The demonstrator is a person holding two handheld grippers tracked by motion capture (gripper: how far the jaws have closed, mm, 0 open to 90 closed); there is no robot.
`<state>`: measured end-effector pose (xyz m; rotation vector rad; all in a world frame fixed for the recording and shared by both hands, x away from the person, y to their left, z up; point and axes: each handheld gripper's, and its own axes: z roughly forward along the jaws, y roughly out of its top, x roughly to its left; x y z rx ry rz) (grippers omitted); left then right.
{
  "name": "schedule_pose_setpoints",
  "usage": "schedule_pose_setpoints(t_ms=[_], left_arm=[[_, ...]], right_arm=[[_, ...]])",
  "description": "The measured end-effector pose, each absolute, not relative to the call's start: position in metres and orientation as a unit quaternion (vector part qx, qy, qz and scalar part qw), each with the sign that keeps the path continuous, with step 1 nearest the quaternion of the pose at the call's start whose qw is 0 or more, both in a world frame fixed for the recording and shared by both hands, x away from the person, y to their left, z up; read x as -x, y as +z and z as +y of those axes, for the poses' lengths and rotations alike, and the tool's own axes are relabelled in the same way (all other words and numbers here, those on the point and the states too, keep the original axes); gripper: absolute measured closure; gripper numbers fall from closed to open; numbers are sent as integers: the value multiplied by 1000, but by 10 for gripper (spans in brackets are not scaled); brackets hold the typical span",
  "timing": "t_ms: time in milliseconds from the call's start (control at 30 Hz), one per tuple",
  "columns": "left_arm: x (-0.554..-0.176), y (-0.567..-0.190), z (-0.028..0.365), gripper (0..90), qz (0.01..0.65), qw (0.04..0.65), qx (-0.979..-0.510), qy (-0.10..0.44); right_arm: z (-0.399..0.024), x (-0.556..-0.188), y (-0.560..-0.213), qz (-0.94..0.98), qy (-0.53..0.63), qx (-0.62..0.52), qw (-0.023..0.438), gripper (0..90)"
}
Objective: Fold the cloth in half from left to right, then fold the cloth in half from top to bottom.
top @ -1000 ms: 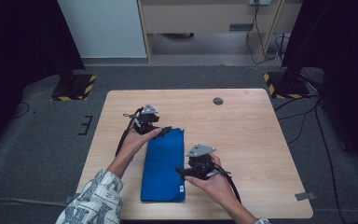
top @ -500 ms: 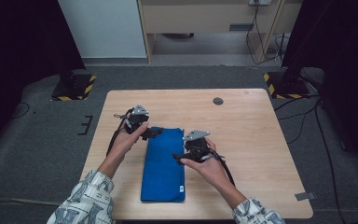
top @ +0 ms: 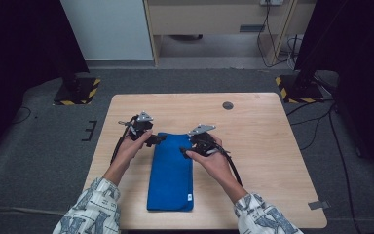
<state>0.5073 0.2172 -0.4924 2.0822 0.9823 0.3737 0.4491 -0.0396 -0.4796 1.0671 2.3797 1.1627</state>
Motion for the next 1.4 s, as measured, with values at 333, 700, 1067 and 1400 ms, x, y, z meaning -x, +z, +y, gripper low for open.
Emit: schedule_pose_setpoints(t_ms=[333, 700, 1067, 1400], left_arm=[[-511, -496, 221, 152, 390, 405, -815, 138], [-517, -506, 218, 165, 395, 387, -823, 127], [-519, -512, 230, 252, 419, 376, -817, 126], [-520, -520, 229, 303, 420, 362, -823, 120]], right_arm=[[-40, -479, -481, 819, 396, -385, 156, 294], [-37, -511, -502, 824, 364, -408, 146, 393], [-33, -521, -508, 814, 373, -425, 131, 483], [-27, -529, -521, 820, 355, -431, 126, 522]])
